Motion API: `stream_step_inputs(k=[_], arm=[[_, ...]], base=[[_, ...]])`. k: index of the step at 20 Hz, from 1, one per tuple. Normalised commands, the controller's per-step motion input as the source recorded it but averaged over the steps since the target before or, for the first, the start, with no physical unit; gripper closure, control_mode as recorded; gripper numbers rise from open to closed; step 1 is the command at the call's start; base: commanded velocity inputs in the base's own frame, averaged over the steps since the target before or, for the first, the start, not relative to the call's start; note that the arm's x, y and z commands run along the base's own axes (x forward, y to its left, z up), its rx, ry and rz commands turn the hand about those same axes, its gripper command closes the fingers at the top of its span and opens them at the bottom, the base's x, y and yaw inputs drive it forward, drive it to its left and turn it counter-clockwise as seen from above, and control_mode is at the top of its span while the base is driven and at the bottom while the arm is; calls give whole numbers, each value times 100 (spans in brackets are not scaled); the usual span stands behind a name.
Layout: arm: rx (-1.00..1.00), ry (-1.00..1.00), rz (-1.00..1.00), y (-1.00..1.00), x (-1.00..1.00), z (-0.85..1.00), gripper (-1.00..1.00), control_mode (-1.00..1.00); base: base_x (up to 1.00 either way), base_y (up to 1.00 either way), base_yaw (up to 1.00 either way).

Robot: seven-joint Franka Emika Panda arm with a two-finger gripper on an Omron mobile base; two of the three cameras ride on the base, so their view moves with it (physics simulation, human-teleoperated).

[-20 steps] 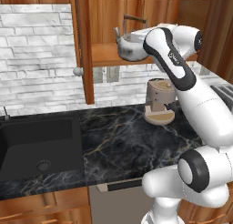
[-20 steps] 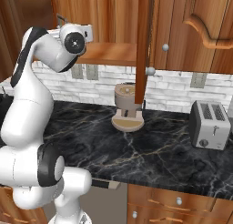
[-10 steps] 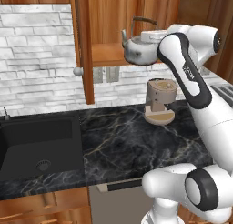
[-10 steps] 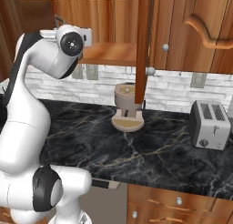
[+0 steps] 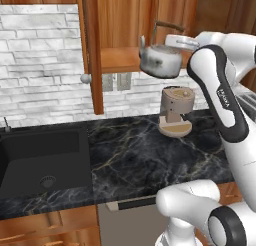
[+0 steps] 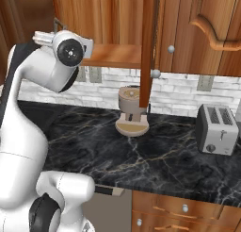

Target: Open the cabinet, pick the kettle from the cabinet, and place it in the sink.

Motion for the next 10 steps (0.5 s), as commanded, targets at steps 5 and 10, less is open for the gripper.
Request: stream_step_inputs(k=[5,10], arm=[[15,13,0,-9,-48,0,100,-100],[15,14,0,-8,-44,-1,100,-100]], base=[[0,0,0],[0,0,0]])
